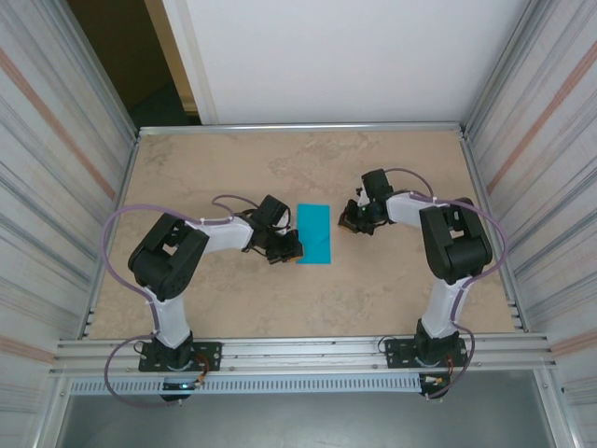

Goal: Fold a paper plane with a square sheet of paper (pick it up from the middle)
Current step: Fold the triangle a second time at the center of the table.

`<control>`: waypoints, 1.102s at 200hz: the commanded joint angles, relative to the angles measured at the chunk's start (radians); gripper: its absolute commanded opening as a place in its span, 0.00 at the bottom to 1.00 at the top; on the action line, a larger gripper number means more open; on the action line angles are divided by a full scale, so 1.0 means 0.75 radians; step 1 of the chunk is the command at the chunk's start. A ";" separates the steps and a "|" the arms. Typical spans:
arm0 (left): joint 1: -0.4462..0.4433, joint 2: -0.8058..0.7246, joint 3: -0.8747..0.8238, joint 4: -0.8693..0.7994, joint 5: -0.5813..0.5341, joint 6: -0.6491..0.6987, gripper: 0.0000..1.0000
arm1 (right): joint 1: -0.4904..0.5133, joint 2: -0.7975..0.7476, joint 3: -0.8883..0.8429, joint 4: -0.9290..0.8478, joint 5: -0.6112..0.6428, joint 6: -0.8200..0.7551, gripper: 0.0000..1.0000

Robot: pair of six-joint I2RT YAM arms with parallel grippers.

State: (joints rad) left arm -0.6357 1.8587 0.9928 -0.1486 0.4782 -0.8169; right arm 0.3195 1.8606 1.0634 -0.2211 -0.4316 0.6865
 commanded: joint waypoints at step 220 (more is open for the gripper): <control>0.011 -0.193 -0.117 -0.307 -0.018 0.250 0.05 | 0.261 0.134 -0.037 -0.057 0.060 0.068 0.00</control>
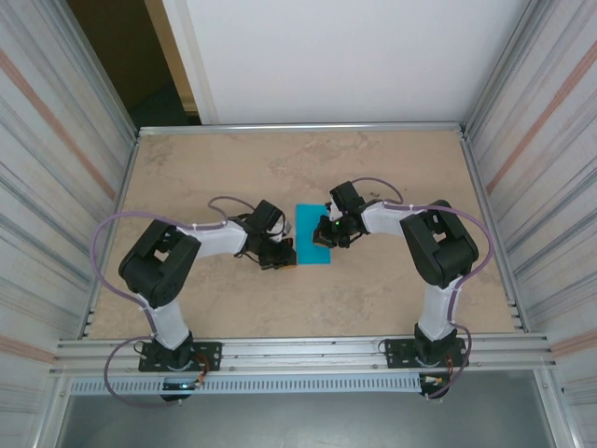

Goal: Fold a paper plane with a square sheet of paper (pick it up from the middle)
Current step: Fold the triangle a second time at the center of the table.

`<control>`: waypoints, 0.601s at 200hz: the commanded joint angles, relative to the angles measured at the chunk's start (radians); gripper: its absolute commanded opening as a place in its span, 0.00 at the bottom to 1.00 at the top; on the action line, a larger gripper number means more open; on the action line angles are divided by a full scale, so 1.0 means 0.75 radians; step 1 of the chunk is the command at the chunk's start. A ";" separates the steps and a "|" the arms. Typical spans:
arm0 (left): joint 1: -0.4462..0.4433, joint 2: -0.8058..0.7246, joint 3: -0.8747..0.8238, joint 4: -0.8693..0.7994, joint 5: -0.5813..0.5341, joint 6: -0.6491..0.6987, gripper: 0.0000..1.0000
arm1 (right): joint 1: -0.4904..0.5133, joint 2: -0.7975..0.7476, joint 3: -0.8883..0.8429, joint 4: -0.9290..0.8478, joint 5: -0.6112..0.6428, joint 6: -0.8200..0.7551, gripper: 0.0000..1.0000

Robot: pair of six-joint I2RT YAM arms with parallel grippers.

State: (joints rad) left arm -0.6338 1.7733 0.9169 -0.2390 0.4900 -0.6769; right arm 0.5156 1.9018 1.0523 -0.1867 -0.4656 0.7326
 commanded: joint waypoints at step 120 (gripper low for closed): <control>0.007 0.119 0.180 0.105 0.036 -0.101 0.05 | 0.005 0.000 0.021 -0.036 0.003 0.022 0.00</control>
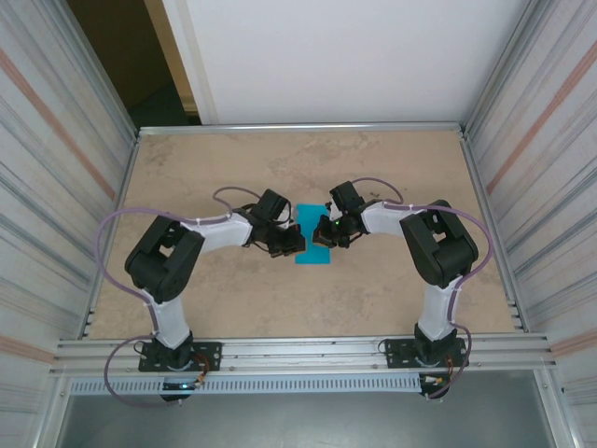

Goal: Fold a paper plane with a square sheet of paper (pick it up from the middle)
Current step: Fold the triangle a second time at the center of the table.

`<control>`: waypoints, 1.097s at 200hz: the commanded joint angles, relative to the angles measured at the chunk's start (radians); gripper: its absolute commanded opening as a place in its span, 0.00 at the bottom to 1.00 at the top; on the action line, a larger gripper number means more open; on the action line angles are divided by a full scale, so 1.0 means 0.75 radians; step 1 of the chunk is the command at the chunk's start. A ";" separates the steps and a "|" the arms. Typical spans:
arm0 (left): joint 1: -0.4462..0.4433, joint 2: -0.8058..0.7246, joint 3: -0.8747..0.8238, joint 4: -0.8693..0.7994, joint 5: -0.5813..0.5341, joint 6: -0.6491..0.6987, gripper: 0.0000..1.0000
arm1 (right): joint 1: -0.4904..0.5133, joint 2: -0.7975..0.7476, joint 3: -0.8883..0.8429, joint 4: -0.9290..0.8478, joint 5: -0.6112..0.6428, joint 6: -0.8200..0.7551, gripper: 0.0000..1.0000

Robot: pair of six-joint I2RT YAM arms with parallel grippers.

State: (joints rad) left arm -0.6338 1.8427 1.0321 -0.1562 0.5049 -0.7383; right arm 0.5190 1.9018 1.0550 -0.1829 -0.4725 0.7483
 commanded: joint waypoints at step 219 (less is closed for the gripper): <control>0.119 0.013 0.116 0.059 0.080 0.148 0.33 | 0.011 -0.158 -0.027 -0.117 0.181 0.108 0.39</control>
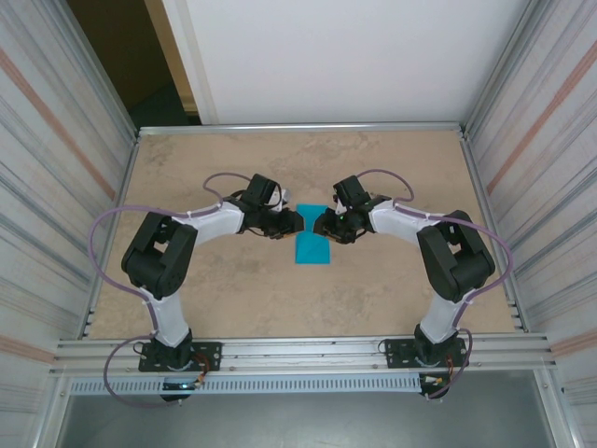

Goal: Fold a paper plane with a square sheet of paper (pick it up from the middle)
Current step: Fold the triangle a second time at the center of the table.

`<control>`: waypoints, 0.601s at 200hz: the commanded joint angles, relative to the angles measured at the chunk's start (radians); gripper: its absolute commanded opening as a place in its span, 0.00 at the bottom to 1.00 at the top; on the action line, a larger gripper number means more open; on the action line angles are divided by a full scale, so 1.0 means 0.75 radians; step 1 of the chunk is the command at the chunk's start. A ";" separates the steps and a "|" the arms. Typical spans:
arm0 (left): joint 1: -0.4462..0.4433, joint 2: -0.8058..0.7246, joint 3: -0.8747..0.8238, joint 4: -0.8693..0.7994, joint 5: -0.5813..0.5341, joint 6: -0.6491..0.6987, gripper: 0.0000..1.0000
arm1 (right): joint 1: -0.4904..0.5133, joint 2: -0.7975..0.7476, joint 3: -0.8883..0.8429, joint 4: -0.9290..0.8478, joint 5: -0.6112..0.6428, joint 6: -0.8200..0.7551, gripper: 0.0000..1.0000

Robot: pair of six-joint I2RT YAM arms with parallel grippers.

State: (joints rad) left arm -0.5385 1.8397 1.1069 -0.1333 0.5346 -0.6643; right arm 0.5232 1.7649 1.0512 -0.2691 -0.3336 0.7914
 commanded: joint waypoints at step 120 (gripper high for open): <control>-0.024 0.097 0.094 -0.025 0.013 0.138 0.15 | 0.006 0.076 -0.038 0.017 -0.061 0.094 0.38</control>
State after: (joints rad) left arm -0.5518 1.9114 1.1488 -0.1291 0.5579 -0.5903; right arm 0.5236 1.7962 1.0355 -0.2577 -0.3592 0.8371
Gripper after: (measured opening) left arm 0.170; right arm 0.383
